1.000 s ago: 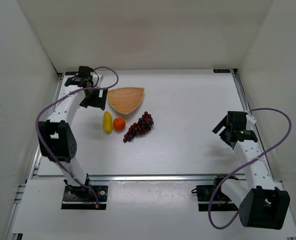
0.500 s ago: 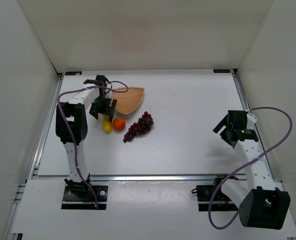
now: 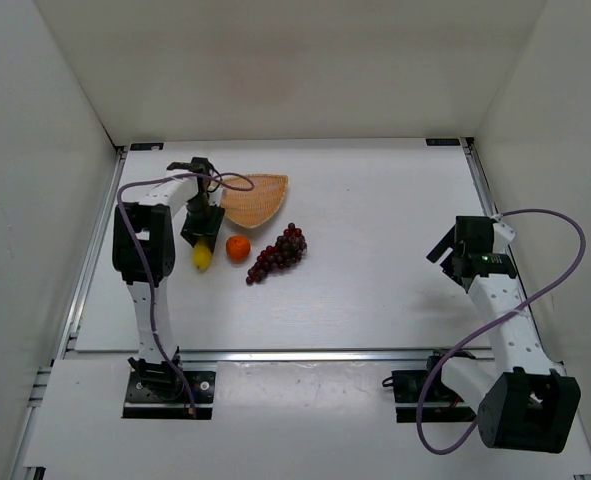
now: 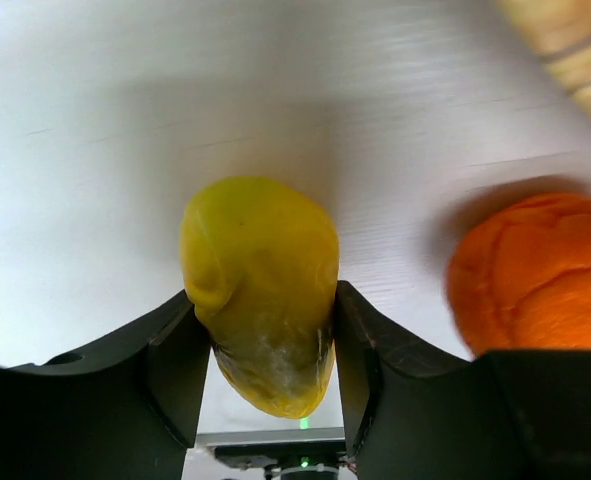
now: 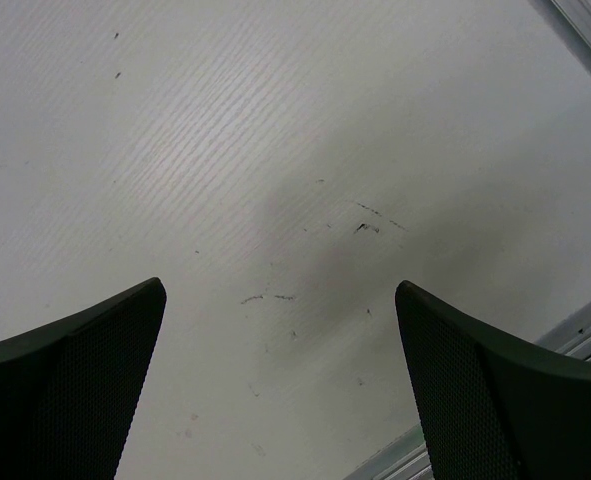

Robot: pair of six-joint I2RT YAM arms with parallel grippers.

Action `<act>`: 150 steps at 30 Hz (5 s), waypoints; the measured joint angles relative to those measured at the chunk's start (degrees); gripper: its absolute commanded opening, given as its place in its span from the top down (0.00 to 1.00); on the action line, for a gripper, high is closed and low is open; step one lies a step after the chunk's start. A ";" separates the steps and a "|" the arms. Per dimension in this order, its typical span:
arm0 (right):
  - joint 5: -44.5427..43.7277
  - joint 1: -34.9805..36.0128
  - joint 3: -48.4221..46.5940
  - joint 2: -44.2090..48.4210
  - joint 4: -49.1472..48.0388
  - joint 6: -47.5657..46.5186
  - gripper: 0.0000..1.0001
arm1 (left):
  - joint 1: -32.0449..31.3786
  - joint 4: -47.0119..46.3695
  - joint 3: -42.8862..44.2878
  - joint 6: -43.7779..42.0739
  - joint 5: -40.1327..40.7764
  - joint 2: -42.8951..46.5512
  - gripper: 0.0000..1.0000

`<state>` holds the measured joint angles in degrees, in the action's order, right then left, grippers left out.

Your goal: Place and organize the fake fruits in the fruit bowl

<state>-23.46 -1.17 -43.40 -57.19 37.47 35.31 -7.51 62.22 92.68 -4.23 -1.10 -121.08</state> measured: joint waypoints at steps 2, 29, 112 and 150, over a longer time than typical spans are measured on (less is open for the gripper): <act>-0.13 0.00 0.00 -0.63 0.00 0.00 0.00 | 0.31 1.51 1.20 -0.28 1.86 0.15 0.90; 0.13 0.04 -2.27 -7.15 -1.22 -1.40 0.00 | -17.40 -11.02 26.29 -11.34 26.08 -8.33 0.00; 27.15 43.23 -46.38 -63.32 -9.14 12.20 0.00 | -8.04 -16.63 16.87 -5.99 17.59 -6.71 0.01; 29.75 39.01 -61.09 -49.55 -6.91 15.78 0.94 | 10.23 -12.48 -4.09 -0.94 13.68 19.37 0.00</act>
<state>6.28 37.85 -104.49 -106.74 30.57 51.09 2.72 49.74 88.60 -5.17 12.58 -101.71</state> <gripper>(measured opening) 0.333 0.998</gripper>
